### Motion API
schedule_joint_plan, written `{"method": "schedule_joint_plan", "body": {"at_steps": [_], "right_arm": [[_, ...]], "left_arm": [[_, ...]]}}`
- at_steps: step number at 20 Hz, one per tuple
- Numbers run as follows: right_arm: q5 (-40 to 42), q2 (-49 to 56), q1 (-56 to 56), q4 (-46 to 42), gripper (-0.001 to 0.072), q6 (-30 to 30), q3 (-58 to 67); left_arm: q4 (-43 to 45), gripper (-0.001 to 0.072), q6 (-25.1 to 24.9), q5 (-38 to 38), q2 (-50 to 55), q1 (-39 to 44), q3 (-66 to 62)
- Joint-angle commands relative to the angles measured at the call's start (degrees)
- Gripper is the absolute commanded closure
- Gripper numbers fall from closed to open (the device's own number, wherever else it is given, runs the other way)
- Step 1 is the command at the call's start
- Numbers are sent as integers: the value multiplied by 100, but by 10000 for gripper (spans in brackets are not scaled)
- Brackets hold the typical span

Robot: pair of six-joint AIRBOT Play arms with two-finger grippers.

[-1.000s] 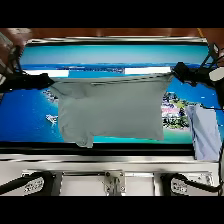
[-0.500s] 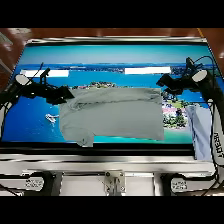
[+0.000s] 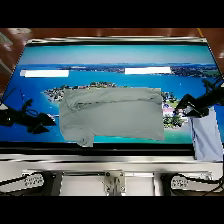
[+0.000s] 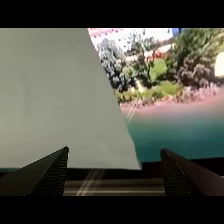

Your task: Fold the shirts.

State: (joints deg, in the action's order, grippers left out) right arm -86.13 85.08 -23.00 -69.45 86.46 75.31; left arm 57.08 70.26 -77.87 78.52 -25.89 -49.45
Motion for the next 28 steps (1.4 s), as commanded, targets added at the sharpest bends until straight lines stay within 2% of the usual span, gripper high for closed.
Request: {"method": "schedule_joint_plan", "body": {"at_steps": [1, 3, 11, 12, 13, 14, 15, 16, 17, 19, 23, 25, 28], "right_arm": [[-240, -31, -120, 518, 32, -94, -378], [-114, -31, 7, 514, 32, -98, -376], [15, -31, 72, 437, 32, -72, -378], [50, -31, 72, 354, 32, 61, -378], [44, -31, 72, 188, 32, 190, -378], [-13, -31, 72, -46, 32, 256, -378], [-125, -31, 72, -304, 32, 251, -426], [-286, -31, 72, -553, 32, 203, -551], [-428, -31, 37, -627, 34, -2, -787], [-337, -31, -105, -221, 33, -326, -1414], [835, -28, -74, 256, 33, -308, -2465], [1349, -24, 94, 350, 33, -313, -2828], [1786, -24, 356, 619, 33, -339, -2983]], "left_arm": [[-114, 48, -216, 758, -63, -251, 822], [-415, 48, -365, 979, 42, -164, 850], [-1394, 50, -378, 1547, 656, 706, 848], [-1467, 78, -330, 1670, 695, 791, 848], [-1569, 241, -291, 1755, 702, 826, 848], [-1716, 504, -299, 1770, 697, 828, 848], [-1827, 630, -345, 1742, 686, 828, 848], [-1952, 672, -509, 1657, 671, 828, 848], [-2006, 672, -623, 1572, 658, 828, 848], [-2006, 672, -763, 1399, 625, 828, 848], [-2006, 673, -831, 1211, 457, 831, 848], [-2033, 673, -1088, 1032, 330, 831, 835], [-2028, 673, -1128, 835, 195, 828, 822]]}}
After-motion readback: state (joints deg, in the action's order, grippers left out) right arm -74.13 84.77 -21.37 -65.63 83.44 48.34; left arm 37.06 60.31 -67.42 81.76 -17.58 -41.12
